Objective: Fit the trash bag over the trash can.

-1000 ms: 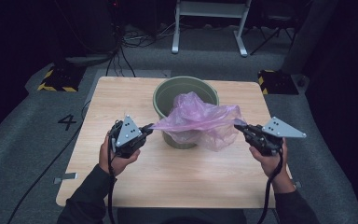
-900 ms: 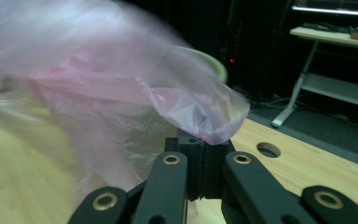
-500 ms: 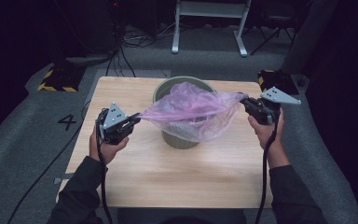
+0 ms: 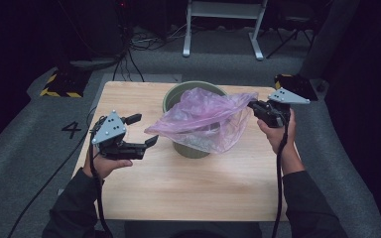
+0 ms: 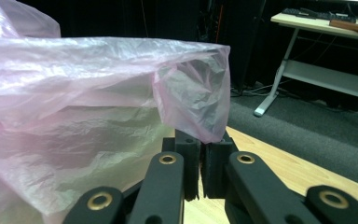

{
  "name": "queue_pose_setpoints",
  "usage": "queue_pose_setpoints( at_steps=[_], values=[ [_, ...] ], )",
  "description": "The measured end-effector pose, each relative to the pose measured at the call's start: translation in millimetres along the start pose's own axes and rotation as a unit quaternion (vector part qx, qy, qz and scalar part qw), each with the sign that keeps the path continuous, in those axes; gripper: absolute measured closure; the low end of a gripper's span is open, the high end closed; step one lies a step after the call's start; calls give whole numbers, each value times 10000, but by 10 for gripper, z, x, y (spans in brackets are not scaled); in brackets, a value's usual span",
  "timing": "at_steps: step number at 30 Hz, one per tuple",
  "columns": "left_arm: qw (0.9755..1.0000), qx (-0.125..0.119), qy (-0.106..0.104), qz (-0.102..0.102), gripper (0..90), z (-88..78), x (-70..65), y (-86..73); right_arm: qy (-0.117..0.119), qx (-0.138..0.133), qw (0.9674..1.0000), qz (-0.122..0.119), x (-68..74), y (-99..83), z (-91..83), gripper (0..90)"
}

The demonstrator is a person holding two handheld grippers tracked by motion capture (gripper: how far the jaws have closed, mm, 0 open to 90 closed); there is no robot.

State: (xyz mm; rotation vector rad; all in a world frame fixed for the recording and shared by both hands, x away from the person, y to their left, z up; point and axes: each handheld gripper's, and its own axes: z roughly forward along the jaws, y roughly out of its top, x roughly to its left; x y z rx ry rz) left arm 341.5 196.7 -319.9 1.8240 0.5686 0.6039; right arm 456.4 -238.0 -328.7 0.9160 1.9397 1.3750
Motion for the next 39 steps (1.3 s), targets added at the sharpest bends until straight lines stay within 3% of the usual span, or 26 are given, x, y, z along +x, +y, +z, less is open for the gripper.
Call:
queue_pose_setpoints(
  at_steps=[3, 5, 8, 10, 14, 16, 18, 20, 23, 25, 27, 31, 34, 35, 39],
  values=[
    [9993, 106, -95, 354, 227, 72, -135, 132, 52, -2, 9999, -112, 36, 38, -15, 862],
    [9975, 328, -156, 613, 326, 197, -199, 228, 30, 36, 9998, -210, 66, 62, -10, 858],
    [9948, 571, -53, 845, 432, 363, -213, 307, 45, 70, 9995, -303, 97, 92, 8, 854],
    [9917, 761, 78, 1037, 545, 488, -193, 349, 93, 114, 9992, -362, 109, 105, 26, 862],
    [9896, 905, 138, 1112, 699, 643, -95, 356, 150, 248, 9984, -476, 137, 120, 82, 867],
    [9909, 840, -6, 1052, 789, 666, -37, 347, 170, 316, 9981, -496, 146, 122, 106, 867],
    [9913, 801, 71, 1046, 885, 675, 13, 340, 153, 377, 9978, -526, 150, 122, 134, 867],
    [9914, 809, 3, 1024, 898, 679, 69, 325, 159, 384, 9979, -500, 144, 124, 149, 867],
    [9926, 761, 115, 939, 900, 670, 146, 303, 108, 414, 9978, -502, 135, 129, 178, 867],
    [9956, 668, 36, 653, 900, 656, 238, 296, 85, 438, 9978, -488, 126, 130, 199, 867],
    [9969, 594, 62, 511, 900, 641, 335, 286, 72, 466, 9977, -482, 118, 127, 220, 867],
    [9992, 409, 15, 42, 900, 657, 527, 249, 42, 619, 9971, -439, 79, 92, 284, 866],
    [9989, 383, 125, -230, 900, 718, 686, 173, 16, 800, 9958, -454, 38, 47, 341, 867],
    [9983, 377, 139, -432, 900, 761, 780, 116, 7, 849, 9954, -434, 30, 35, 354, 867],
    [9959, 300, 311, -799, 900, 860, 974, -13, -14, 1035, 9940, -366, -16, -25, 410, 867]
  ],
)
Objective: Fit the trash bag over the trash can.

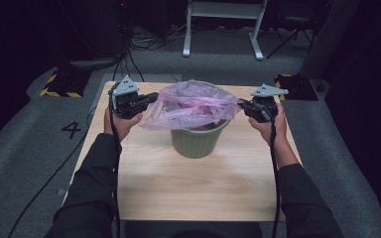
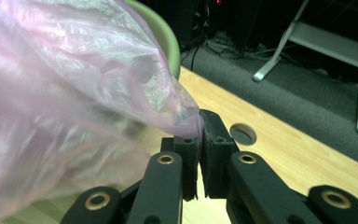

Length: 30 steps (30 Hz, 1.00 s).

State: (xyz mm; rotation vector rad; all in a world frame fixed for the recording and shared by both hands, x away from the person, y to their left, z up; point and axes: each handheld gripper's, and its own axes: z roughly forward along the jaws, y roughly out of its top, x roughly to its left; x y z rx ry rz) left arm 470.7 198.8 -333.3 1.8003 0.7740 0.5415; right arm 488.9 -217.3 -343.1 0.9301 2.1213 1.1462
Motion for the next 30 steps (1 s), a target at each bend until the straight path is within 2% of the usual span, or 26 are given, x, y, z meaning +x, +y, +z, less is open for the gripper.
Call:
queue_pose_setpoints(
  at_steps=[3, 7, 9, 11, 14, 17, 19, 22, 23, 25, 26, 28, 30],
  values=[
    [9997, -93, 22, -216, 900, 71, 117, -51, -8, 192, 9998, 87, -38, -40, 52, 867],
    [9992, -6, 179, -359, 900, 202, 250, -124, 62, 253, 9994, 239, -82, -76, 102, 868],
    [9982, -27, 163, -577, 900, 251, 301, -172, 78, 326, 9991, 240, -81, -86, 131, 868],
    [9970, 89, 155, -750, 900, 324, 333, -244, 74, 394, 9989, 237, -74, -96, 150, 868],
    [9962, 374, 38, -790, 900, 428, 328, -353, 100, 472, 9986, 209, -63, -138, 164, 869],
    [9953, 451, -71, -859, 900, 478, 280, -436, 102, 505, 9985, 191, -58, -214, 138, 886],
    [9952, 603, -58, -773, 900, 504, 252, -476, 99, 538, 9983, 200, -69, -278, 118, 894],
    [9951, 636, -152, -742, 900, 494, 222, -518, 155, 570, 9980, 237, -90, -376, 88, 900],
    [9956, 586, -153, -715, 900, 476, 221, -515, 215, 484, 9984, 212, -98, -420, 61, 896],
    [9965, 446, -38, -713, 885, 430, 222, -494, 280, 327, 9990, 155, -103, -440, 6, 856],
    [9963, 360, 130, -771, 768, 386, 227, -459, 303, 216, 9992, 111, -105, -439, -27, 836],
    [9959, 243, 315, -818, 565, 302, 232, -394, 283, -30, 9995, 97, -110, -419, -121, 787],
    [9953, 80, 598, -752, 401, 183, 209, -329, 345, -288, 9989, 108, -118, -385, -224, 703]
  ],
)
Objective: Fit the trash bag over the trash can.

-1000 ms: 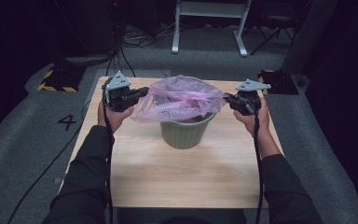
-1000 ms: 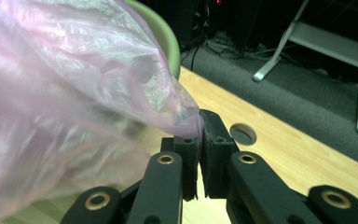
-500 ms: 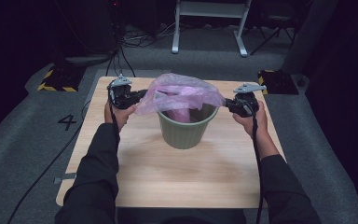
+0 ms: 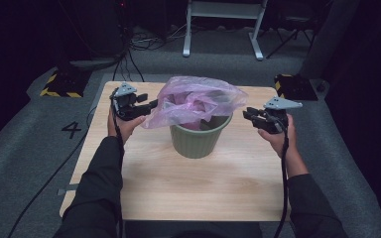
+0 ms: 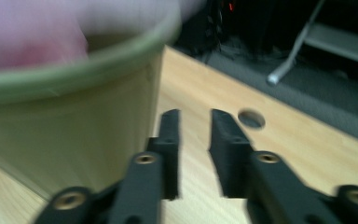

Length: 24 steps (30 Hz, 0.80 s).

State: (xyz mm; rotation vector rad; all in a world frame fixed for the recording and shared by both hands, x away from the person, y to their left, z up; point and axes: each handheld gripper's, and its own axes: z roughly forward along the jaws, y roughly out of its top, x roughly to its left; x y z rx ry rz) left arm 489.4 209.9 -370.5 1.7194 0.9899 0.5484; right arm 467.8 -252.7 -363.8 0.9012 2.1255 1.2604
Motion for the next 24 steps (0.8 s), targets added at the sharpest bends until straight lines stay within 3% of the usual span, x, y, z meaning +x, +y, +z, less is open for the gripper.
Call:
queue_pose_setpoints(
  at_steps=[1, 3, 7, 11, 13, 16, 18, 21, 24],
  values=[
    [10000, -40, 71, 5, 307, -45, -4, 19, 13, -122, 9999, -13, 0, 21, -53, 647],
    [9995, -202, 256, 29, 271, -185, -13, 70, 73, -231, 9997, -30, 0, 47, -118, 589],
    [9988, -387, 215, 223, 218, -432, -52, 138, 210, -431, 9986, -219, 55, 105, -260, 463],
    [9981, -399, -168, 441, 192, -654, -196, 186, 299, -569, 9973, -367, 149, 175, -377, 398],
    [9954, -477, -535, 634, 183, -769, -357, 141, 400, -703, 9958, -429, 201, 215, -445, 374],
    [9912, -390, -821, 959, 174, -844, -613, 39, 522, -755, 9946, -485, 264, 256, -501, 346],
    [9890, -312, -970, 1068, 165, -855, -729, -11, 695, -772, 9932, -518, 308, 284, -519, 327],
    [9862, -237, -1107, 1210, 164, -842, -883, -70, 797, -749, 9918, -667, 396, 330, -512, 283],
    [9833, -89, -1015, 1510, 237, -774, -997, -93, 970, -806, 9881, -886, 507, 373, -495, 264]
  ],
)
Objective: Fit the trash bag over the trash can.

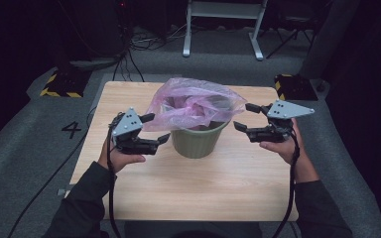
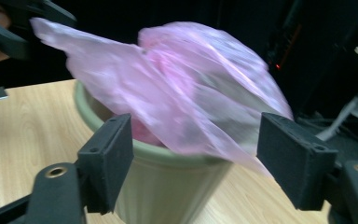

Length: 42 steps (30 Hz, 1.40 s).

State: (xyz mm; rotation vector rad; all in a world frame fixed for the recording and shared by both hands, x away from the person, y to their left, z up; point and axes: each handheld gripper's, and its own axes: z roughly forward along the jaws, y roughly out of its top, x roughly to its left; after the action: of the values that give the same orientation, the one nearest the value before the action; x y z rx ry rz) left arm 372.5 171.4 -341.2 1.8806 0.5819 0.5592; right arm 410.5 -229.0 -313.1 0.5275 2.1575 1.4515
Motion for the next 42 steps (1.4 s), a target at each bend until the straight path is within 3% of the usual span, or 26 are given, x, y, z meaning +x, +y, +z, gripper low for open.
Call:
queue_pose_setpoints(
  at_steps=[2, 4, 11, 15, 20, 24, 25, 27, 30, 32, 34, 40, 41, 42],
  values=[
    [9999, 62, 56, 62, 307, 63, -2, 3, 126, 7, 9999, -115, 42, 37, 50, 263],
    [10000, 32, 82, 35, 458, 110, 29, -3, 155, 78, 9996, -215, 58, 71, 114, 316],
    [9994, 217, -86, 241, 790, 263, 54, -71, 229, 481, 9969, -575, 67, 73, 252, 722],
    [9988, 186, -333, 312, 895, 290, 38, -129, 281, 480, 9966, -606, 69, 18, 234, 900],
    [9978, 151, -476, 441, 898, 269, -49, -188, 300, 522, 9965, -579, 65, -80, 136, 900],
    [9974, 139, -502, 505, 898, 282, -100, -197, 280, 403, 9969, -617, 91, -123, 36, 877],
    [9971, 132, -543, 513, 899, 281, -103, -194, 282, 223, 9973, -645, 113, -112, -17, 738],
    [9972, 96, -532, 525, 899, 276, -115, -184, 221, 8, 9981, -570, 130, -77, -64, 554],
    [9971, 56, -520, 554, 899, 259, -123, -157, 80, -103, 9972, -743, 182, -3, -109, 425],
    [9971, 40, -528, 542, 898, 257, -120, -146, 106, -219, 9963, -828, 212, 47, -123, 359],
    [9972, 53, -525, 534, 899, 260, -117, -144, 86, -138, 9956, -925, 225, 111, -78, 287],
    [9968, 61, -550, 572, 899, 250, -124, -142, 77, 385, 9938, -1038, 153, 177, 238, 259],
    [9966, 76, -586, 571, 900, 247, -121, -142, 142, 457, 9935, -1030, 142, 173, 286, 301],
    [9969, 80, -544, 567, 899, 249, -121, -146, 151, 541, 9928, -1054, 140, 169, 317, 401]
  ],
)
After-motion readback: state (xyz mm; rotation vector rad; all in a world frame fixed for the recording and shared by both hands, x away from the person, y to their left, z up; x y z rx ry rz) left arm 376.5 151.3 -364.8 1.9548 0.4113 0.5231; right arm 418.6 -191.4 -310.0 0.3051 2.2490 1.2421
